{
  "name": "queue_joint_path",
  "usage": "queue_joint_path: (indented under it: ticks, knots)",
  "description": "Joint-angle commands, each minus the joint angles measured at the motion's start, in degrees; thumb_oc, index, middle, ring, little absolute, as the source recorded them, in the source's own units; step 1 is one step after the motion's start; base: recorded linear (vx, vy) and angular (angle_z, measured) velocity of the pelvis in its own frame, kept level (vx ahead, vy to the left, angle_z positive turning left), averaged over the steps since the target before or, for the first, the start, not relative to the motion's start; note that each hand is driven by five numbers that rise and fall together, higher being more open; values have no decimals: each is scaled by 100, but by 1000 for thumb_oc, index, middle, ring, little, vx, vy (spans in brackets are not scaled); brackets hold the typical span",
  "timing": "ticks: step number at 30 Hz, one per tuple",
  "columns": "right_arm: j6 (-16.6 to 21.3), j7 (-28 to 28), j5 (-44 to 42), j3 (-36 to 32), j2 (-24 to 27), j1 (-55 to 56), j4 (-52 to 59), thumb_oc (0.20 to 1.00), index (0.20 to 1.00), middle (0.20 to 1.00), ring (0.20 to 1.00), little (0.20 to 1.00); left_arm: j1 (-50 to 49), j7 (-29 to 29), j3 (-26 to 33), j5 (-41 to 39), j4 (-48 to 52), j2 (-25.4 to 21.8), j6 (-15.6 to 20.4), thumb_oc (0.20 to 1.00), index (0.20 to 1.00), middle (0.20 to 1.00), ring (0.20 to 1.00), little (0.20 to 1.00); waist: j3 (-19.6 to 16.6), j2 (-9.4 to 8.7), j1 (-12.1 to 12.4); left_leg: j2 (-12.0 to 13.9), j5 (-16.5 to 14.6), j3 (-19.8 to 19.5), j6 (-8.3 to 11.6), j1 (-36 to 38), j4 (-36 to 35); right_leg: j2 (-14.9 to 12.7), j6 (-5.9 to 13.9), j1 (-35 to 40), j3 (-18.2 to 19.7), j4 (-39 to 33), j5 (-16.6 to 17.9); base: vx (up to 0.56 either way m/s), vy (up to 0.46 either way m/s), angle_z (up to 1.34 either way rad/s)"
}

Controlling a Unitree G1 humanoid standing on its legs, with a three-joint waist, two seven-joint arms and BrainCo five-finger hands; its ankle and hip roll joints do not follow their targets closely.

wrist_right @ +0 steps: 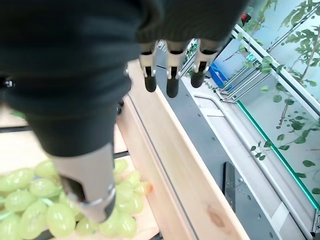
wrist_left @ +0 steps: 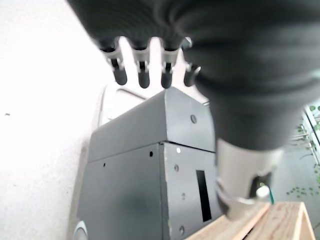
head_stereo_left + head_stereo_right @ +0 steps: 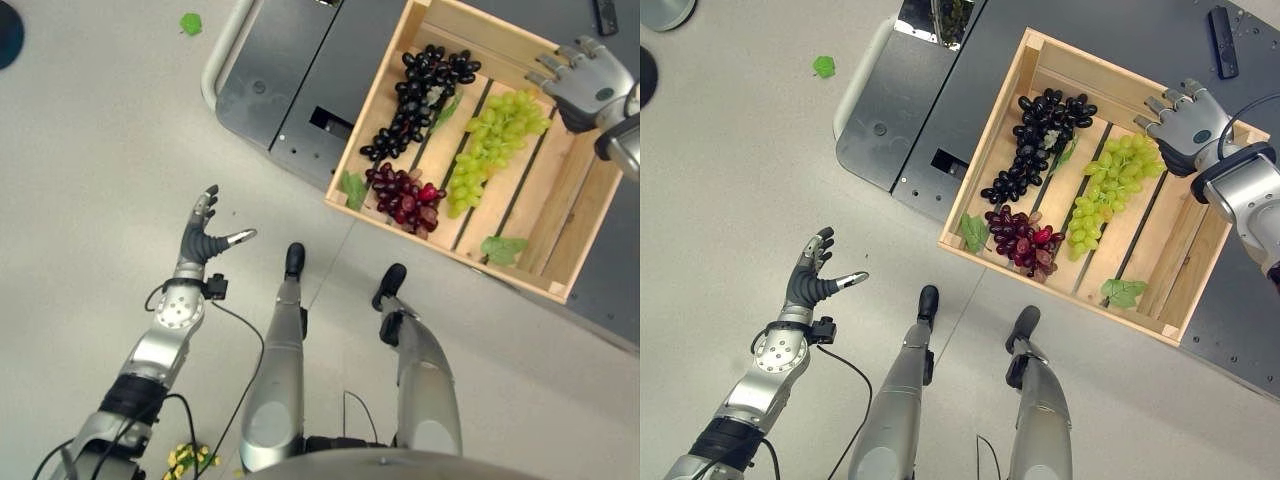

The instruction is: Pick up the fruits from the basket on one side to the basket on the other side

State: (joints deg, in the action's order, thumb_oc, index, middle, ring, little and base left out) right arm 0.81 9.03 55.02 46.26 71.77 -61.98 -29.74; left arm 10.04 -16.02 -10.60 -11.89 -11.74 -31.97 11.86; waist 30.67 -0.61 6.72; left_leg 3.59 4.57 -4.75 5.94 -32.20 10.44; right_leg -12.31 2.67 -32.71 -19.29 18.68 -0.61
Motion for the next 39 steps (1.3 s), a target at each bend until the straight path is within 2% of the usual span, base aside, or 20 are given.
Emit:
queue_joint_path:
  ticks: [1,5,7,17,31,39]
  knots:
    - [-184,102,-50,254,-109,-464,2,1000,1000,1000,1000,1000,-26,-97,-65,247,279,76,238,1000,1000,1000,1000,1000,-87,48,-49,-115,107,59,-83,-217,2,36,430,33,-18,323,-502,0,0,0]
    - [-179,95,-48,338,-368,-476,-168,1000,1000,1000,1000,1000,-7,-122,-86,218,261,75,250,1000,1000,1000,1000,1000,-87,66,-33,-116,109,56,-83,-272,12,48,430,-20,-5,324,-501,0,0,0]
    - [-204,80,-69,435,-690,-536,-366,1000,1000,1000,1000,1000,34,-154,-132,176,238,79,263,1000,1000,1000,1000,1000,-87,89,-7,-119,109,55,-83,-363,57,54,419,-107,12,348,-504,0,0,0]
    - [-258,-58,-39,782,-1261,-786,-863,1000,1000,1000,1000,1000,50,-211,-199,105,292,94,279,1000,1000,1000,1000,1000,-87,181,49,-133,102,9,-89,-787,239,32,403,-520,22,541,-538,0,0,0]
    - [-248,-320,3,971,-1324,-734,-1204,1000,1000,1000,1000,1000,19,-187,-185,58,349,122,262,1000,1000,1000,1000,1000,-87,241,71,-184,113,-62,-86,-1087,319,-17,386,-798,-28,708,-597,0,-1,0]
    - [-174,-595,9,1233,-1114,-747,-1352,1000,1000,1000,1000,1000,-33,-84,-180,35,388,97,231,1000,1000,1000,1000,1000,-87,220,63,-200,106,-69,-92,-1086,312,-31,390,-804,-23,699,-583,3,0,3]
